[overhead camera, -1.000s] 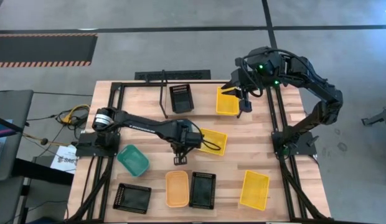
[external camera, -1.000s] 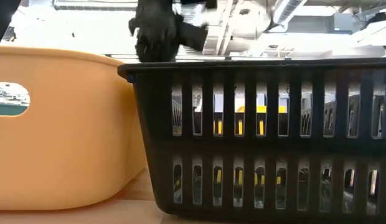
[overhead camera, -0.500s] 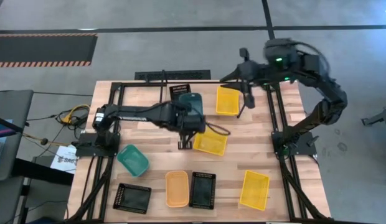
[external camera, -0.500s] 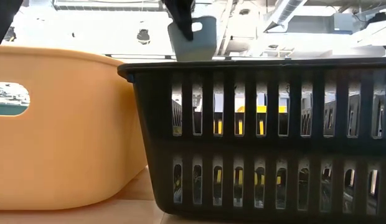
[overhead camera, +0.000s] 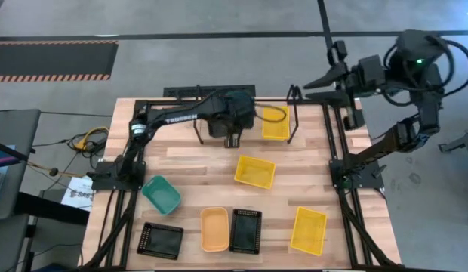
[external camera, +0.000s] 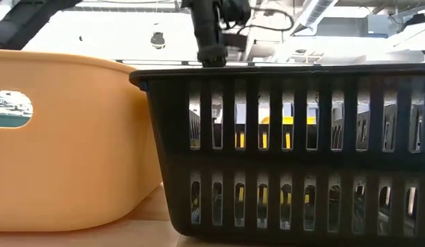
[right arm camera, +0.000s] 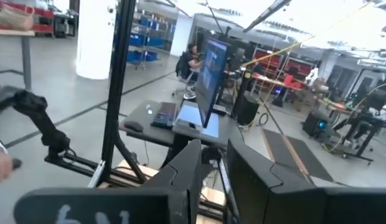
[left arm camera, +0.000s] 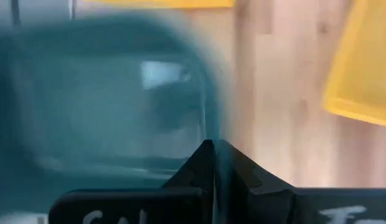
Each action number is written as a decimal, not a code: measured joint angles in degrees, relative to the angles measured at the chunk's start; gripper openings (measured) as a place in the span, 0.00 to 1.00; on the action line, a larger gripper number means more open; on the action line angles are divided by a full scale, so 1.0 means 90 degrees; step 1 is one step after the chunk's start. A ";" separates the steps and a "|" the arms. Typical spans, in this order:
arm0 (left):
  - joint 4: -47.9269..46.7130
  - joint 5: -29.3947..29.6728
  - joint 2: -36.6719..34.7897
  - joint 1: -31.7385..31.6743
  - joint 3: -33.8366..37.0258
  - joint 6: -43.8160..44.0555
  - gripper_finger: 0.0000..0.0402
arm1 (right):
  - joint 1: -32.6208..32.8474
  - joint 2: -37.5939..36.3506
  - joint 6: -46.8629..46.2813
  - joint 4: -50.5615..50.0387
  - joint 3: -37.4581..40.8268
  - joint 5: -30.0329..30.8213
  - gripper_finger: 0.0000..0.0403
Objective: Stack baskets on shelf by color
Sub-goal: Put the blue bin on the shelf, then stack the right black bin on the black bin
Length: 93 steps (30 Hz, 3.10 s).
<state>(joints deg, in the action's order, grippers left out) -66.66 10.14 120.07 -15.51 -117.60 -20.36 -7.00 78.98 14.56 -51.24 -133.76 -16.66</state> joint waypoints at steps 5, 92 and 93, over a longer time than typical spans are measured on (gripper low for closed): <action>0.0511 -0.0120 0.0126 -0.0259 0.0000 -0.0652 0.00 | 0.0036 -0.0038 -0.0118 -0.0043 0.0001 0.0004 0.25; -0.1171 -0.1271 0.0562 -0.0243 -0.1875 0.1262 0.35 | 0.0019 0.0175 -0.0232 -0.0692 0.0003 0.0009 0.25; -0.1041 -0.1291 0.0267 -0.0246 -0.1593 0.1281 0.35 | 0.0019 0.0175 -0.0235 -0.0801 0.0003 0.0009 0.25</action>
<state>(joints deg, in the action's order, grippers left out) -76.03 -1.48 122.48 -17.72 -131.94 -8.83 -6.83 80.55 12.45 -58.45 -133.73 -16.58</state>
